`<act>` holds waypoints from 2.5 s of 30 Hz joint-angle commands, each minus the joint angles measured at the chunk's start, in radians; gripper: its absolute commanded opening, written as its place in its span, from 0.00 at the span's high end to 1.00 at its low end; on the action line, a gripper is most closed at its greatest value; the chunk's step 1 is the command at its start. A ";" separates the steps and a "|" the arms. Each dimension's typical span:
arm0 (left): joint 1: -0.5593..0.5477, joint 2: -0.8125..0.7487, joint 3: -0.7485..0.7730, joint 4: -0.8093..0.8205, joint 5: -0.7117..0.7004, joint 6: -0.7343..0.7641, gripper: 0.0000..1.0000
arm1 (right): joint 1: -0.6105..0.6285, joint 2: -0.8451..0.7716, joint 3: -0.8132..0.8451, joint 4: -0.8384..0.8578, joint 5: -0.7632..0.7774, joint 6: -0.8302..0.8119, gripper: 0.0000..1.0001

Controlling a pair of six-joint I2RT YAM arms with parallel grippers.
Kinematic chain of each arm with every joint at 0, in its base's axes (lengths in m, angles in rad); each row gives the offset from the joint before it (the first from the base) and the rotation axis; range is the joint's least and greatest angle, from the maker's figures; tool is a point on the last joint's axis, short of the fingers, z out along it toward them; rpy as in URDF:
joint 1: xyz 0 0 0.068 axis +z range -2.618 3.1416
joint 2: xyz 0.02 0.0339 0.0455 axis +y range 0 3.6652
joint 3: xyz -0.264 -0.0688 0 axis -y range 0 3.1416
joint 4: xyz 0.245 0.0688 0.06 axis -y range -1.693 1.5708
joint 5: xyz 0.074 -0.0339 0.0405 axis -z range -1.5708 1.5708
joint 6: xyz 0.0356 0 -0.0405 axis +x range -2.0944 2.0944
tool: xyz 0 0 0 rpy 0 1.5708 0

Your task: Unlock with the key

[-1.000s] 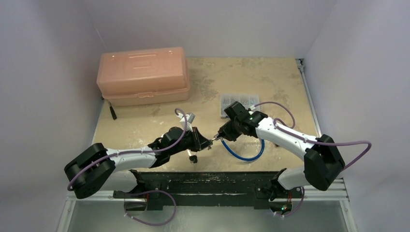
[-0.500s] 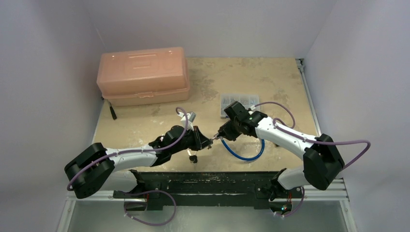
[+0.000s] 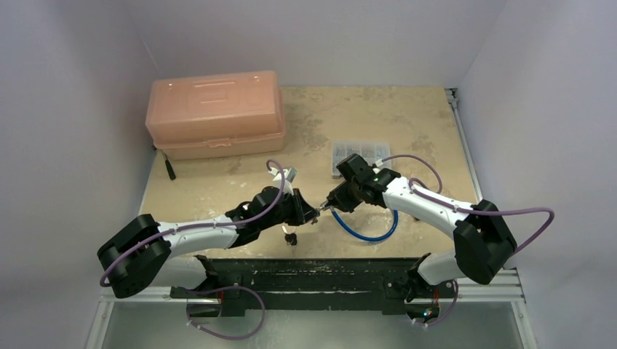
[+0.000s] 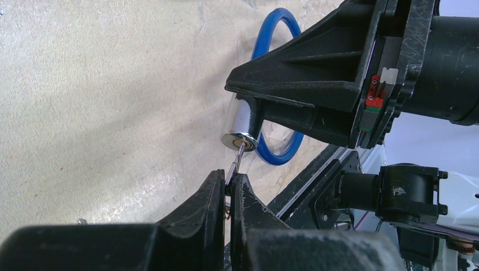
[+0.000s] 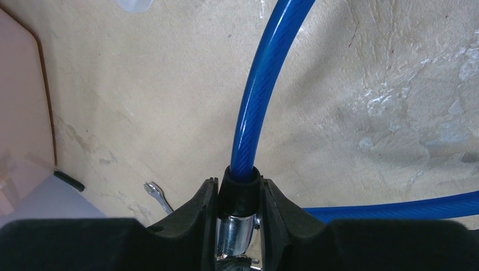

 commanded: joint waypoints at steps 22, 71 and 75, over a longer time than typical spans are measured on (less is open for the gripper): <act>-0.017 0.030 0.081 0.019 -0.103 -0.025 1.00 | 0.012 -0.024 -0.026 0.036 -0.068 -0.015 1.00; -0.089 0.127 0.187 -0.004 -0.265 0.060 1.00 | 0.010 -0.037 0.019 0.112 -0.187 -0.207 1.00; -0.089 0.112 0.187 -0.032 -0.264 0.101 1.00 | 0.010 -0.039 0.029 0.099 -0.179 -0.211 1.00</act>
